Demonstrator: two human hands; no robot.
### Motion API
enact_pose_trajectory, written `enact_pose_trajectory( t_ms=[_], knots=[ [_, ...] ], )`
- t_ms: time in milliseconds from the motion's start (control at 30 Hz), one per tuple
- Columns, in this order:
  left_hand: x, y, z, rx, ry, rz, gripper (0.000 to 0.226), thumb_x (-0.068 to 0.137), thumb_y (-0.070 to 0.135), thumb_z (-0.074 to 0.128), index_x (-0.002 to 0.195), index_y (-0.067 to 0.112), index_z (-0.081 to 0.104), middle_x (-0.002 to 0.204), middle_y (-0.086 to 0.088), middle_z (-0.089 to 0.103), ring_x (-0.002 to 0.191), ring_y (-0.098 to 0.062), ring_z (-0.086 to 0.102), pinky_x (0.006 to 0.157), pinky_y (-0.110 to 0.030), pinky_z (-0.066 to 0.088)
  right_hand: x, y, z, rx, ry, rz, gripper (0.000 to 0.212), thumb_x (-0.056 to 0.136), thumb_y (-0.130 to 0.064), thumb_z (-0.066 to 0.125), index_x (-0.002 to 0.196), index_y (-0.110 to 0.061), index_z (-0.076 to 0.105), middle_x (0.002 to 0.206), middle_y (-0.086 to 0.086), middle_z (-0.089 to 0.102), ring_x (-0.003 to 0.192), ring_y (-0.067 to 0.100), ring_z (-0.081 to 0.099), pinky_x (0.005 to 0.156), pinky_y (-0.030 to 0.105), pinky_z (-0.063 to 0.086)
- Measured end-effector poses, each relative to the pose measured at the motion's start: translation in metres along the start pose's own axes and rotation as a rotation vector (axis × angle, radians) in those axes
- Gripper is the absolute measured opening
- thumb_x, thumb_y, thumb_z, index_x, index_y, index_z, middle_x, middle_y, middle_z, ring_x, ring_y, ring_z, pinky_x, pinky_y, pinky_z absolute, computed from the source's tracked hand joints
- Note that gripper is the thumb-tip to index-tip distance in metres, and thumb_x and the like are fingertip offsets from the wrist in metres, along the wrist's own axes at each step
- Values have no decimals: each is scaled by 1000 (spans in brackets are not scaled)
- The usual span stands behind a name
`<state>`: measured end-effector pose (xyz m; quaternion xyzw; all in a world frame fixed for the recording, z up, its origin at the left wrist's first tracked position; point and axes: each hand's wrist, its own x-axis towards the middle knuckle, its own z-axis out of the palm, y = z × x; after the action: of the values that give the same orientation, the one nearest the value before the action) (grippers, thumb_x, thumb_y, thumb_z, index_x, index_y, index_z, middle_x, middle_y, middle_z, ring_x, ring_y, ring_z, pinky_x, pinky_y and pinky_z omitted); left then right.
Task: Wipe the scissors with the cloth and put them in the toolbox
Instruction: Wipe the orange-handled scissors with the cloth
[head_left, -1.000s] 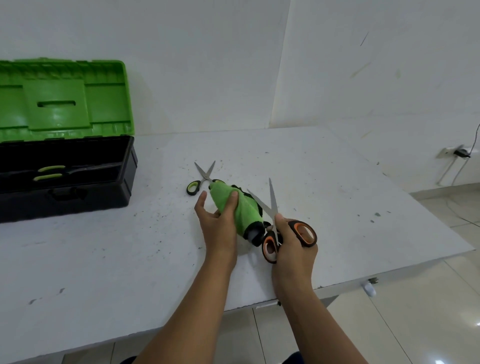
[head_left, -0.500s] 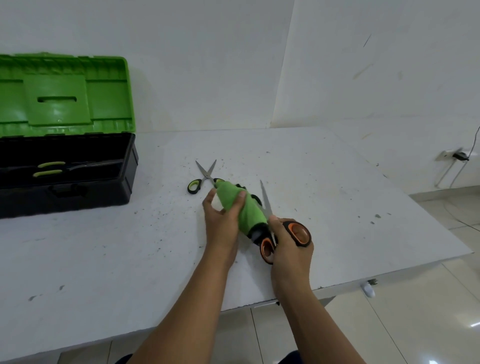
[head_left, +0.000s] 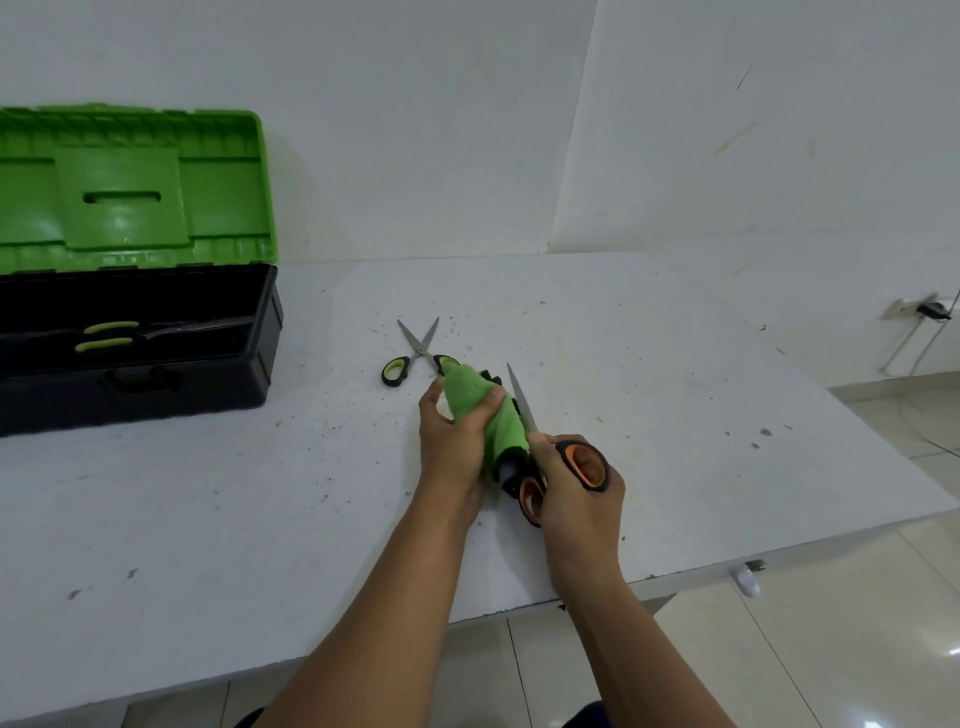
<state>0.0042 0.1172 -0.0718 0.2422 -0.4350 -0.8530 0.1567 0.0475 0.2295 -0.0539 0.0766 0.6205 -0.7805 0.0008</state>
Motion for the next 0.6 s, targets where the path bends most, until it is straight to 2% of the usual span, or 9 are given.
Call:
enact_pose_trajectory(
  t_ms=[67, 133, 200, 233, 333, 433, 533, 600],
  knots=[
    [0, -1, 2, 32, -28, 0, 77, 83, 18, 89, 147, 30, 47, 125, -7, 70, 106, -25, 75, 86, -42, 65, 2, 1, -3, 28, 42, 29, 28, 90, -24, 80, 64, -19, 71, 71, 2, 68, 73, 17, 67, 72, 36, 57],
    [-5, -4, 1, 169, -118, 28, 82, 80, 27, 92, 148, 30, 47, 125, -6, 72, 108, -23, 76, 94, -44, 63, 5, 1, -4, 69, 67, 79, 20, 89, -27, 82, 73, -19, 73, 76, 6, 70, 75, 20, 68, 70, 38, 57],
    [-10, -7, -2, 290, -212, 54, 84, 76, 34, 93, 147, 28, 49, 121, -4, 75, 104, -20, 77, 93, -42, 64, 10, 0, -3, 99, 87, 122, 19, 88, -30, 83, 87, -14, 73, 81, 10, 71, 74, 24, 68, 65, 37, 56],
    [-11, -7, -3, 303, -223, 61, 82, 77, 33, 93, 147, 27, 49, 119, -5, 76, 103, -20, 78, 92, -41, 64, 11, 0, -2, 99, 83, 126, 19, 89, -28, 82, 85, -13, 72, 79, 10, 69, 70, 23, 67, 61, 37, 56],
    [-8, -6, -1, 224, -123, 53, 71, 84, 18, 89, 140, 33, 48, 120, -6, 73, 102, -22, 77, 88, -40, 64, 10, 1, -1, 54, 45, 85, 24, 91, -24, 79, 70, -17, 70, 71, 7, 65, 68, 22, 62, 62, 36, 53],
    [-1, -3, 4, 101, -28, 6, 73, 82, 14, 89, 136, 37, 46, 124, -7, 69, 105, -26, 75, 84, -41, 64, 5, -1, -2, 31, 23, 49, 29, 91, -22, 79, 65, -19, 68, 69, 4, 63, 71, 19, 61, 68, 36, 53],
    [4, 0, 9, 92, 9, 2, 71, 82, 14, 89, 134, 36, 46, 122, -6, 68, 104, -25, 74, 79, -39, 64, 5, 0, -5, 58, 54, 83, 21, 89, -24, 81, 72, -16, 72, 75, 6, 71, 78, 21, 70, 77, 39, 59],
    [10, 7, 10, 30, 72, 5, 69, 84, 14, 88, 136, 32, 46, 123, -5, 67, 104, -24, 72, 80, -38, 62, 2, 2, -7, 75, 87, 119, 20, 85, -26, 85, 82, -10, 72, 79, 8, 71, 82, 26, 70, 78, 39, 59]
  ],
)
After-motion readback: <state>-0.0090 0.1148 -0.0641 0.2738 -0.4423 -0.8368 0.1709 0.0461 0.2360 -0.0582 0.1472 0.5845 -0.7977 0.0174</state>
